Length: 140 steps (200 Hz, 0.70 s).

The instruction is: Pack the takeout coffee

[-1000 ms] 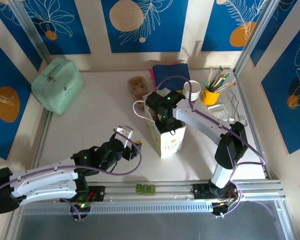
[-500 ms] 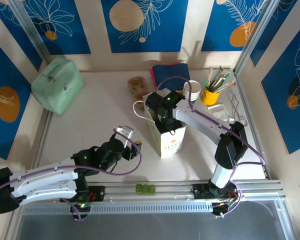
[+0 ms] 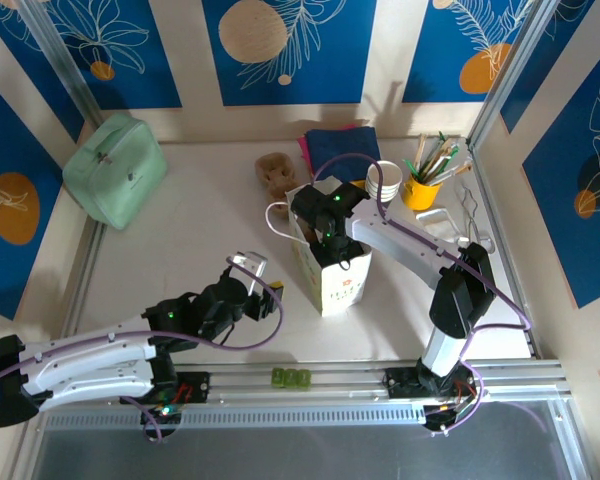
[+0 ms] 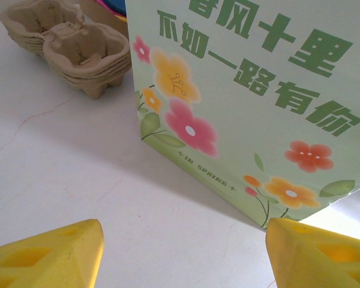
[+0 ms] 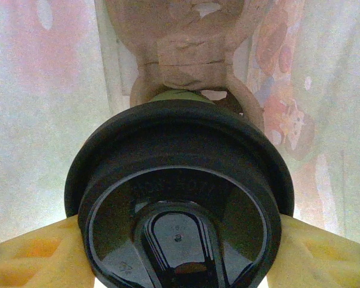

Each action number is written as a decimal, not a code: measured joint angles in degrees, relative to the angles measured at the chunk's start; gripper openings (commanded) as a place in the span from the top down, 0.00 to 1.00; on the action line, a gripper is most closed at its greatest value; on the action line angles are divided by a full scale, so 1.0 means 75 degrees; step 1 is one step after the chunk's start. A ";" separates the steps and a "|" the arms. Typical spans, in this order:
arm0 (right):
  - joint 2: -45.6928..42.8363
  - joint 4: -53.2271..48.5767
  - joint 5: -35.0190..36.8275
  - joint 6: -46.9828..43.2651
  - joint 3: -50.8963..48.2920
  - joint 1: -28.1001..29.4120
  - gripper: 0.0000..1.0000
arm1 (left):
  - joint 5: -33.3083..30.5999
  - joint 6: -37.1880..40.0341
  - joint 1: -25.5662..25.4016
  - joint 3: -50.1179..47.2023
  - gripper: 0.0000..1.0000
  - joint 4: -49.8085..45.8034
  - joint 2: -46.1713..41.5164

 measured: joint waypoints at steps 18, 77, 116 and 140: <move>0.0000 0.0000 0.0000 0.0000 0.0000 -0.0006 0.42 | 0.0000 -0.0038 0.0000 0.0000 0.28 0.0000 0.0000; 0.0003 0.0184 -0.0058 -0.0003 -0.0146 -0.0006 0.42 | 0.0000 -0.0041 0.0000 0.0000 0.28 0.0000 0.0000; 0.0009 0.0204 -0.0087 -0.0003 -0.0157 -0.0015 0.42 | 0.0000 -0.0041 0.0000 0.0000 0.28 0.0000 0.0000; 0.0009 0.0204 -0.0087 -0.0006 -0.0157 -0.0020 0.42 | 0.0000 -0.0038 0.0000 0.0000 0.28 0.0000 0.0000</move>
